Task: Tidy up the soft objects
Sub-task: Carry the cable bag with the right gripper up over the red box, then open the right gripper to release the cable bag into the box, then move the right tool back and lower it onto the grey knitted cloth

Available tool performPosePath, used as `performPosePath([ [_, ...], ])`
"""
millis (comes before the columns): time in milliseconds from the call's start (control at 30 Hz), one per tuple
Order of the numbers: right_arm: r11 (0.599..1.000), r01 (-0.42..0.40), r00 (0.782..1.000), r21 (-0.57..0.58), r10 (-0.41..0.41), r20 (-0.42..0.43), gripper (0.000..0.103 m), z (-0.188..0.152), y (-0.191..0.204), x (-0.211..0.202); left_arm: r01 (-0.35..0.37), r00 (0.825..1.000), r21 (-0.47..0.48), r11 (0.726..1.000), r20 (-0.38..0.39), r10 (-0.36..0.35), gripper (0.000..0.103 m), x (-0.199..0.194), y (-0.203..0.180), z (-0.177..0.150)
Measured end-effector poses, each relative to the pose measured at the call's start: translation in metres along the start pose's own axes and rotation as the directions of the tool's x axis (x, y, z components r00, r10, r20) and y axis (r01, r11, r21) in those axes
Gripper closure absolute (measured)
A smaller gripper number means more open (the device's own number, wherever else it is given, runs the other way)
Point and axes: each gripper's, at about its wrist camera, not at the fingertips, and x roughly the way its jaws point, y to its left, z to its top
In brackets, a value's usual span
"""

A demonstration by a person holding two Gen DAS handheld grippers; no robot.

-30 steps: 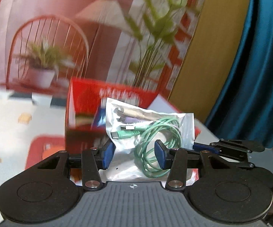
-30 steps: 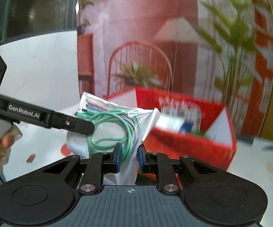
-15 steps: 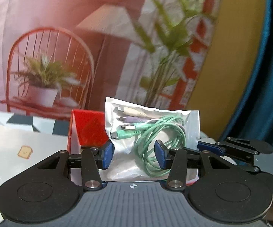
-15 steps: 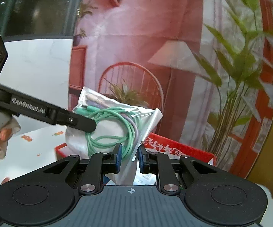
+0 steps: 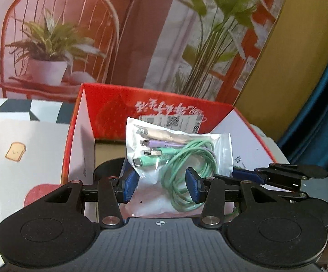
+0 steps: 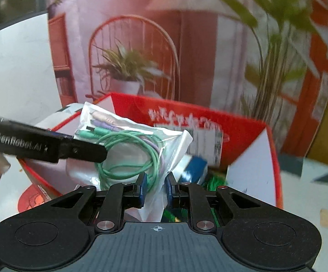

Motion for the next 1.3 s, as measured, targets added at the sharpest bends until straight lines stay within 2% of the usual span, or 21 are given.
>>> performPosePath([
  [167,1.000,-0.017,0.999,0.023,0.018,-0.042,0.086,-0.005,-0.003,0.007,0.004,1.000,-0.014,1.000,-0.007,-0.004,0.052,-0.002,0.004,-0.005],
  [233,1.000,0.005,0.999,0.020,-0.004,-0.043,0.080,-0.005,-0.002,0.006,-0.004,1.000,0.001,1.000,-0.003,0.004,0.047,-0.005,0.003,-0.007],
  [333,0.999,0.031,0.999,0.009,-0.031,-0.032,0.079,-0.005,-0.002,0.002,-0.020,1.000,0.039,0.999,0.022,0.019,0.045,-0.014,-0.002,-0.010],
  [467,0.998,0.052,0.998,0.020,-0.052,0.035,0.077,-0.009,0.001,-0.018,-0.033,0.996,0.094,0.995,0.089,0.025,0.035,-0.036,-0.009,-0.013],
  [533,0.998,0.046,0.995,0.039,-0.049,0.085,0.073,-0.013,0.001,-0.031,-0.049,0.992,0.117,0.992,0.122,0.034,0.033,-0.047,-0.014,-0.015],
  [633,0.996,0.023,0.988,0.081,-0.035,0.151,0.072,-0.020,0.000,-0.052,-0.057,0.987,0.142,0.988,0.160,0.034,0.033,-0.064,-0.021,-0.020],
  [867,0.993,-0.008,0.968,0.117,-0.021,0.249,0.072,-0.049,0.005,-0.102,-0.032,0.982,0.096,0.995,0.188,0.014,0.033,-0.104,-0.022,-0.054],
  [1000,0.995,-0.014,0.971,0.100,-0.010,0.240,0.071,-0.071,0.013,-0.126,-0.035,0.987,0.053,0.998,0.162,0.026,0.033,-0.119,-0.014,-0.086],
  [1100,0.996,-0.006,0.980,0.091,-0.013,0.199,0.071,-0.092,0.019,-0.137,-0.049,0.990,0.025,0.998,0.130,0.046,0.033,-0.124,-0.007,-0.111],
  [1200,0.995,-0.022,0.993,0.094,0.010,0.121,0.069,-0.118,0.024,-0.144,-0.082,0.993,-0.006,0.997,0.088,0.083,0.033,-0.123,0.002,-0.133],
  [1300,0.994,-0.037,0.999,0.107,0.033,0.042,0.061,-0.143,0.031,-0.149,-0.101,0.993,-0.051,0.994,0.053,0.103,0.033,-0.123,0.011,-0.154],
])
